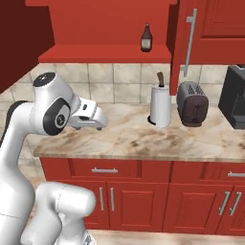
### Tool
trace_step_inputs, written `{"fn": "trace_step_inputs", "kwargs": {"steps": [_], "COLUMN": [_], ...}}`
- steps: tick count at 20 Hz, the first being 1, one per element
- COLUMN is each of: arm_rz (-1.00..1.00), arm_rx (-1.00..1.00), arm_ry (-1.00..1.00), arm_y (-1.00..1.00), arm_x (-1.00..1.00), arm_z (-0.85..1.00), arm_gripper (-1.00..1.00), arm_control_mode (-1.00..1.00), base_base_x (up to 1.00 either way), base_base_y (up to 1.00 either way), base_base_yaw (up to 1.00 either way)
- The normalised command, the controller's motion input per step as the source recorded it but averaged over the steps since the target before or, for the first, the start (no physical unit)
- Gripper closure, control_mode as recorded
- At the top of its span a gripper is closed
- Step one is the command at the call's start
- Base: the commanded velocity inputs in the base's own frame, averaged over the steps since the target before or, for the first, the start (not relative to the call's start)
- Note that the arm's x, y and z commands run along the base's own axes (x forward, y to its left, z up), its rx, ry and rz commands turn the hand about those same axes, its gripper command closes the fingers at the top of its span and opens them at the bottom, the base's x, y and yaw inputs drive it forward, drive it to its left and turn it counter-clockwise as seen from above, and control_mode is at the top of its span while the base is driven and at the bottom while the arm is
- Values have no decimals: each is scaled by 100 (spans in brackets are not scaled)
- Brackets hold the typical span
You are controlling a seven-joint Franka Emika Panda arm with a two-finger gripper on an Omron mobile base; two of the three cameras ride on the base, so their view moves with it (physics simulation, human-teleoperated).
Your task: Move the ketchup and ketchup from the cabinet to the dining counter.
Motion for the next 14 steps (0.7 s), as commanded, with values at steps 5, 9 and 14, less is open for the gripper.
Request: {"fn": "trace_step_inputs", "kwargs": {"steps": [5,9,14], "arm_rz": [0,0,0], "arm_rx": [0,0,0], "arm_ry": [0,0,0], "arm_y": [0,0,0], "arm_x": [0,0,0], "arm_z": [0,0,0], "arm_gripper": [-100,-100,-100], "arm_control_mode": [100,100,100], "base_base_x": [49,51,47], "base_base_y": [-47,-27,-1], "base_base_yaw": [2,5,11]}}
